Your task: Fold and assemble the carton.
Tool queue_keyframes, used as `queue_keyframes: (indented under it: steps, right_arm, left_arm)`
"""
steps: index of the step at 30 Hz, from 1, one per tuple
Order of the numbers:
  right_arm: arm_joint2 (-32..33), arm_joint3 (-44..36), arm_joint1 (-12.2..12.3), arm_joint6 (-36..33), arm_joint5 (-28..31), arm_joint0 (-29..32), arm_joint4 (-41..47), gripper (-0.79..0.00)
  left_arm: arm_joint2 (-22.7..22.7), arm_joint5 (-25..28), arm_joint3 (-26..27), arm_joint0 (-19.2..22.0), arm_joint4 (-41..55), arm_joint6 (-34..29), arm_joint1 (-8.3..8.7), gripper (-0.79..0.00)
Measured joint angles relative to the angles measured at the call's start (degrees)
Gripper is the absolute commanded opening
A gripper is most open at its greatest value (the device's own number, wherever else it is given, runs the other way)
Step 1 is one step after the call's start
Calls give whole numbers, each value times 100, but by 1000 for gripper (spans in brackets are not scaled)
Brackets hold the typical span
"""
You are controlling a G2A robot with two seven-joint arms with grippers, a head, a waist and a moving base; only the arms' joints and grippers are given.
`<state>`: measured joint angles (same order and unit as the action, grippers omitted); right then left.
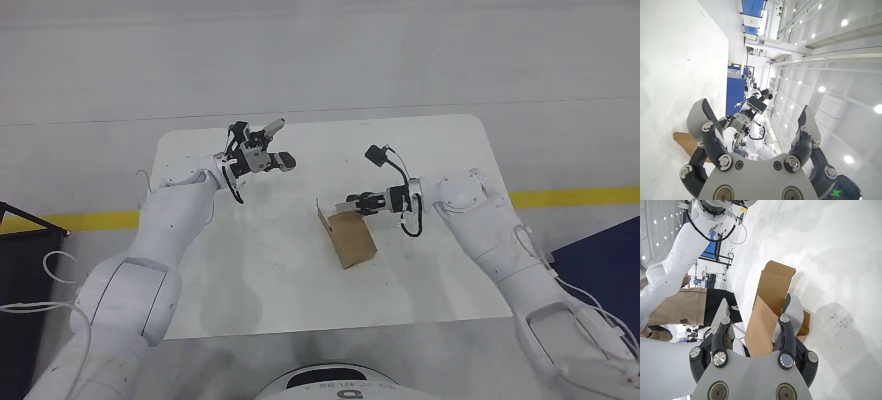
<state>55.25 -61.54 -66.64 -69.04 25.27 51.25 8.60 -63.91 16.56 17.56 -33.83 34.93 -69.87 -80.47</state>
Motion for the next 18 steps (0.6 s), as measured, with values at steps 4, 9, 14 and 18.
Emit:
queue_keyframes:
  steps: [4, 9, 14, 18]
  right_arm:
    - [-4, 87, 3, -225, 44, -82, 143, -514]
    - [-49, 146, 12, -515, 10, -143, 226, -628]
    - [-118, 169, 15, -687, -52, -169, 227, -613]
    - [-140, 175, 23, -786, -85, -179, 275, -594]
  left_arm:
    - [-20, -85, 244, -125, -25, 58, 19, 0]
    - [-39, -177, 472, -198, -85, 118, 41, 0]
    - [-73, -226, 590, -225, -125, 147, 69, 0]
    - [-100, -245, 656, -252, -149, 162, 87, 0]
